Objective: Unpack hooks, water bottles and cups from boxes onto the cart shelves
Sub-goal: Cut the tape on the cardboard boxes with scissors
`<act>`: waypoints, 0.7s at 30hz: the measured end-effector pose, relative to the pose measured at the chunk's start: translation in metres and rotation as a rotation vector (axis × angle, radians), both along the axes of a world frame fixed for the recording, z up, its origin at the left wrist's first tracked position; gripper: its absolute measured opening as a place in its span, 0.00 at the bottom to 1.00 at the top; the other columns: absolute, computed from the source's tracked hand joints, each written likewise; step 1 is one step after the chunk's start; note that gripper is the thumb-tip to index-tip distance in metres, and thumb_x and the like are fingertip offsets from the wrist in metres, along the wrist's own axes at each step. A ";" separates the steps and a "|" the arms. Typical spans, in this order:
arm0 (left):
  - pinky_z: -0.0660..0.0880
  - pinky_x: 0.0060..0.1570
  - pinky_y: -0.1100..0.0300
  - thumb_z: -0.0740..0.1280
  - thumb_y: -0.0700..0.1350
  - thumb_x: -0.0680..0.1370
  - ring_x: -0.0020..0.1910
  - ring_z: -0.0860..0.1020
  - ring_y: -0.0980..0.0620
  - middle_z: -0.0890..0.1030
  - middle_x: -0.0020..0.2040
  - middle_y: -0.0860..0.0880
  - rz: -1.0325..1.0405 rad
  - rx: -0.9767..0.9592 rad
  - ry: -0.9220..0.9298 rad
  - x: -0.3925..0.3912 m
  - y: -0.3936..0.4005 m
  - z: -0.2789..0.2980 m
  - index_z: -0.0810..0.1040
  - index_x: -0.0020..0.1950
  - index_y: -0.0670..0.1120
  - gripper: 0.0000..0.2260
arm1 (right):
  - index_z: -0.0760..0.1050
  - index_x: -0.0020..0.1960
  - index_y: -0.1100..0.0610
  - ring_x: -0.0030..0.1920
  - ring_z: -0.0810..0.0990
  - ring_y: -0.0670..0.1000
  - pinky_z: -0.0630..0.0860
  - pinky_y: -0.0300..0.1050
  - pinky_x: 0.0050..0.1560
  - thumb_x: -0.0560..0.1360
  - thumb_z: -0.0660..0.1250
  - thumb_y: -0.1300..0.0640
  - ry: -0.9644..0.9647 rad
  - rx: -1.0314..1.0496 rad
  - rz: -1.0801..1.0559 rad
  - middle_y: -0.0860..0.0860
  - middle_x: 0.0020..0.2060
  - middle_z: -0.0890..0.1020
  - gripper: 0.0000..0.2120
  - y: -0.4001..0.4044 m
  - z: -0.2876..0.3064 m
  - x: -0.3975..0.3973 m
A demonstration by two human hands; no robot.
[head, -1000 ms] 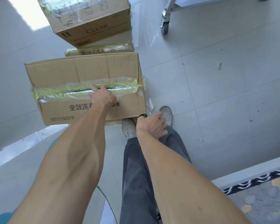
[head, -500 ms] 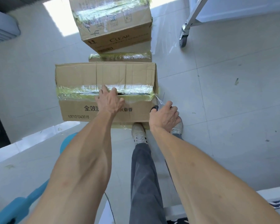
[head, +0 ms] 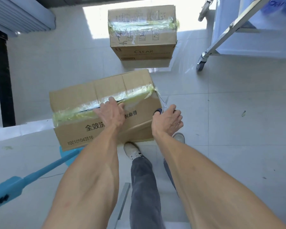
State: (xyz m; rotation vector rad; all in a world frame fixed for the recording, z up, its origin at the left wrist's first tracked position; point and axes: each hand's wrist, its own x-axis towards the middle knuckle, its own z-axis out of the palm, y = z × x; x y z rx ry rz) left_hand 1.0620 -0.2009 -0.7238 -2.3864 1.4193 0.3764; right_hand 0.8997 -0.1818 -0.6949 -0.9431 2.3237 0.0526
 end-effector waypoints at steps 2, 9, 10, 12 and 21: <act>0.63 0.49 0.47 0.62 0.60 0.79 0.40 0.74 0.48 0.75 0.34 0.49 0.105 -0.014 -0.043 0.015 0.020 0.004 0.73 0.49 0.46 0.17 | 0.65 0.64 0.57 0.59 0.69 0.57 0.62 0.53 0.63 0.77 0.60 0.53 0.002 -0.007 0.009 0.55 0.57 0.73 0.17 0.000 0.001 0.002; 0.63 0.52 0.47 0.61 0.55 0.79 0.39 0.73 0.47 0.74 0.34 0.48 0.501 -0.124 -0.078 0.066 0.047 0.006 0.76 0.46 0.45 0.14 | 0.65 0.65 0.57 0.59 0.69 0.57 0.63 0.53 0.63 0.78 0.61 0.51 0.006 0.018 0.057 0.56 0.58 0.72 0.18 0.017 -0.005 0.016; 0.63 0.53 0.47 0.61 0.56 0.80 0.40 0.74 0.46 0.75 0.36 0.47 0.536 -0.149 -0.070 0.072 0.047 0.006 0.76 0.48 0.45 0.15 | 0.65 0.65 0.57 0.59 0.69 0.57 0.63 0.53 0.63 0.78 0.61 0.51 0.011 0.019 0.067 0.56 0.58 0.72 0.18 0.021 -0.004 0.020; 0.63 0.55 0.47 0.61 0.56 0.80 0.45 0.76 0.45 0.79 0.41 0.46 0.588 -0.174 -0.053 0.083 0.049 0.009 0.77 0.50 0.44 0.16 | 0.65 0.65 0.57 0.58 0.69 0.57 0.63 0.52 0.63 0.78 0.60 0.51 0.022 0.024 0.084 0.55 0.57 0.72 0.18 0.028 -0.002 0.028; 0.62 0.55 0.49 0.62 0.55 0.81 0.40 0.73 0.47 0.75 0.36 0.50 0.657 -0.230 0.030 0.117 0.074 0.039 0.76 0.49 0.47 0.12 | 0.66 0.63 0.58 0.58 0.70 0.57 0.63 0.53 0.63 0.78 0.59 0.51 -0.014 -0.014 0.168 0.55 0.56 0.73 0.16 0.034 0.024 0.101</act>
